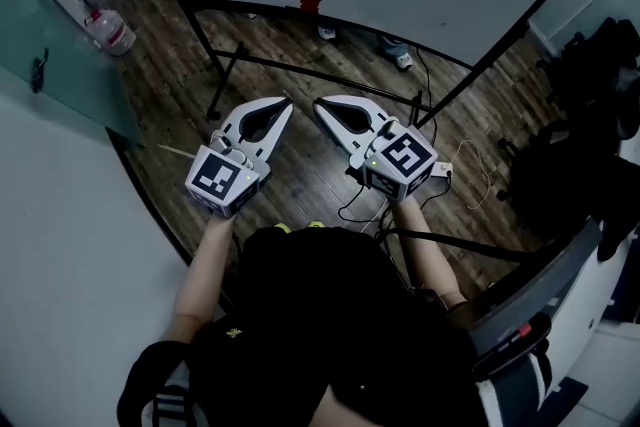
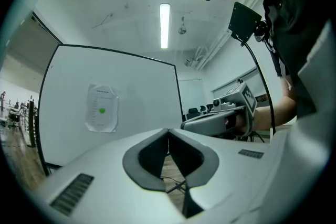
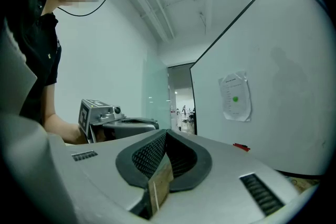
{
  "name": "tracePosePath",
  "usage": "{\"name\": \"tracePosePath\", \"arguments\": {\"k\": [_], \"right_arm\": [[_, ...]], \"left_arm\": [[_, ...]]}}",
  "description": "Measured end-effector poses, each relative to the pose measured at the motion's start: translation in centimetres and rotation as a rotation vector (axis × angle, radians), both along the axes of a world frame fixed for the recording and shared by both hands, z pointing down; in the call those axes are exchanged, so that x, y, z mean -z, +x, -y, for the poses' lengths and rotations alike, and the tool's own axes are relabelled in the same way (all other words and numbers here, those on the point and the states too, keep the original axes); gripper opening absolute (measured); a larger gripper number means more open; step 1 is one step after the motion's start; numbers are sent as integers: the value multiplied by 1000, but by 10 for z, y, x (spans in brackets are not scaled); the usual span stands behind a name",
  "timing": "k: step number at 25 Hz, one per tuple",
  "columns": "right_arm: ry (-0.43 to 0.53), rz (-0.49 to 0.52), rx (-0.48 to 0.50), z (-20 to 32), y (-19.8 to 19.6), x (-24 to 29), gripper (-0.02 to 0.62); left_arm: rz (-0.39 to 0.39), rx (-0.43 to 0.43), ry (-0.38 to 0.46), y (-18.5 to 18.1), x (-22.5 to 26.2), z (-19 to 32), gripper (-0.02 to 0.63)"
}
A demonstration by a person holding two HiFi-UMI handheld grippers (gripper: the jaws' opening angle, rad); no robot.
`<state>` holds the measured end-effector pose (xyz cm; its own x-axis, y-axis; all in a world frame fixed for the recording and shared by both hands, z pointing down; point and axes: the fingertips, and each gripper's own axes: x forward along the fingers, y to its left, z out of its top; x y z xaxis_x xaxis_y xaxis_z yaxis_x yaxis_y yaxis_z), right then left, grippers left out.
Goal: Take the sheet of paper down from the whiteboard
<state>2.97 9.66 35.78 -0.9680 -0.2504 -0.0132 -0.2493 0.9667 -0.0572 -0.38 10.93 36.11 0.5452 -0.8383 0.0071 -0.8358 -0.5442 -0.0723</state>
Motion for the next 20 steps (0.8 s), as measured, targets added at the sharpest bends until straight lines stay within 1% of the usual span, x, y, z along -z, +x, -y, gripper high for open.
{"name": "tracePosePath", "arguments": {"k": [6, 15, 20], "right_arm": [[15, -32, 3, 3, 7, -1, -3], [10, -30, 18, 9, 16, -3, -3], [10, -25, 20, 17, 11, -1, -3]], "left_arm": [[-3, 13, -2, 6, 1, 1, 20], [3, 42, -12, 17, -4, 6, 20], [10, 60, -10, 13, -3, 14, 20]]}}
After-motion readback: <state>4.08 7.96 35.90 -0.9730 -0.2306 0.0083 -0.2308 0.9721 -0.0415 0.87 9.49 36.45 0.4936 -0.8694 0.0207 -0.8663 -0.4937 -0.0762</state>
